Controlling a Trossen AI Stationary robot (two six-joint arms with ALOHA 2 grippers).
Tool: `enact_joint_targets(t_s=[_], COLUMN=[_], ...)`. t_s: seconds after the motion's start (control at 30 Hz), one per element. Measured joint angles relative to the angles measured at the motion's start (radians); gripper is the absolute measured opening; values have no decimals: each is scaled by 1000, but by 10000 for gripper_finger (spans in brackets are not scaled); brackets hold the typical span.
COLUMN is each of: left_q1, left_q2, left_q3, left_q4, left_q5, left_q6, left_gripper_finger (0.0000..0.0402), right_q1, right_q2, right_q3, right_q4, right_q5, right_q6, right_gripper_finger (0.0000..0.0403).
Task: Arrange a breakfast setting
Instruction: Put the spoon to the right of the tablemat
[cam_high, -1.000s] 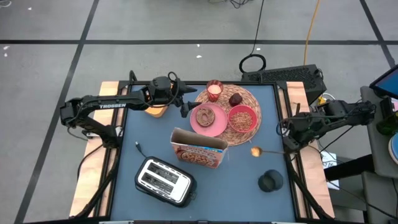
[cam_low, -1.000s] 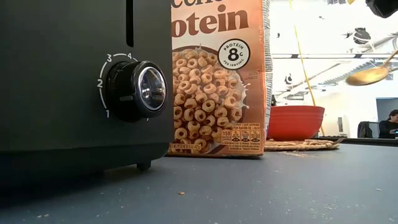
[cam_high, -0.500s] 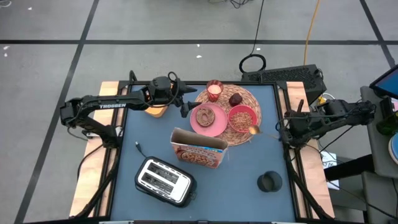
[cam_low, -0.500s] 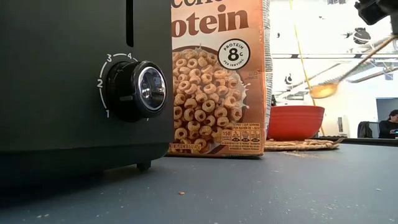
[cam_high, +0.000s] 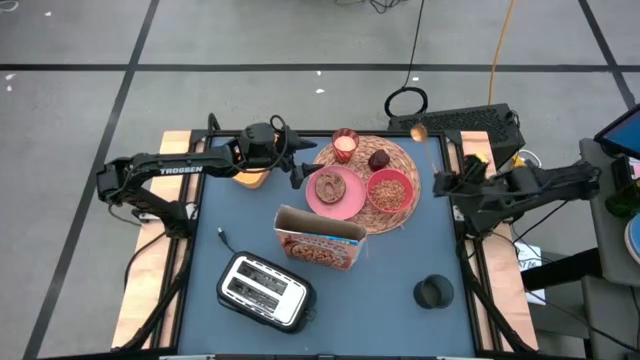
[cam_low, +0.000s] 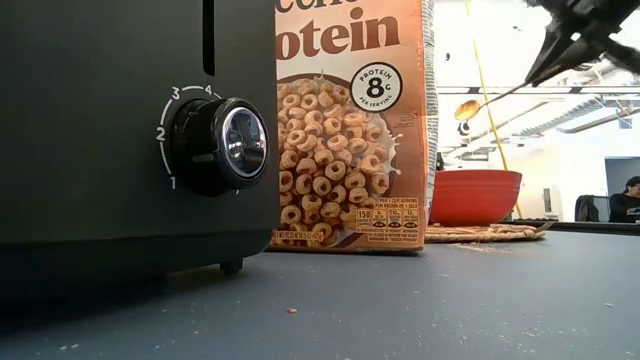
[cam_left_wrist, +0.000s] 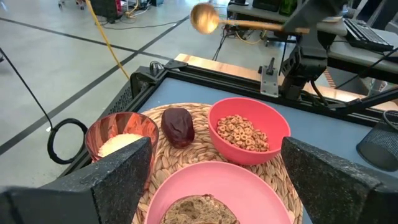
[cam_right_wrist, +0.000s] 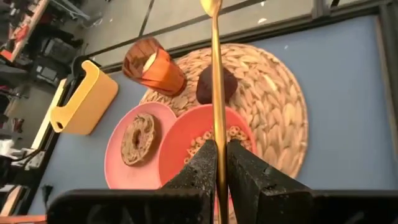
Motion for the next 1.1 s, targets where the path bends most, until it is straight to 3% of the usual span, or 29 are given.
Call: enact_joint_targets(t_s=[0.17, 0.33, 0.57, 0.93, 1.1], left_q1=[0, 0, 0, 0, 0], left_q2=[0, 0, 0, 0, 0], left_q3=[0, 0, 0, 0, 0], left_q4=[0, 0, 0, 0, 0], left_q5=[0, 0, 0, 0, 0], left_q6=[1, -5, -6, -8, -7], left_gripper_finger=[363, 363, 363, 363, 363], right_q1=[0, -15, -17, -18, -18], right_q2=[32, 32, 35, 36, 59], right_q3=[-140, -251, -375, -445, -500], right_q4=[174, 199, 304, 312, 356], right_q5=[91, 196, 130, 95, 10], right_q6=[2, 102, 156, 197, 237], right_gripper_finger=[20, 20, 20, 20, 20])
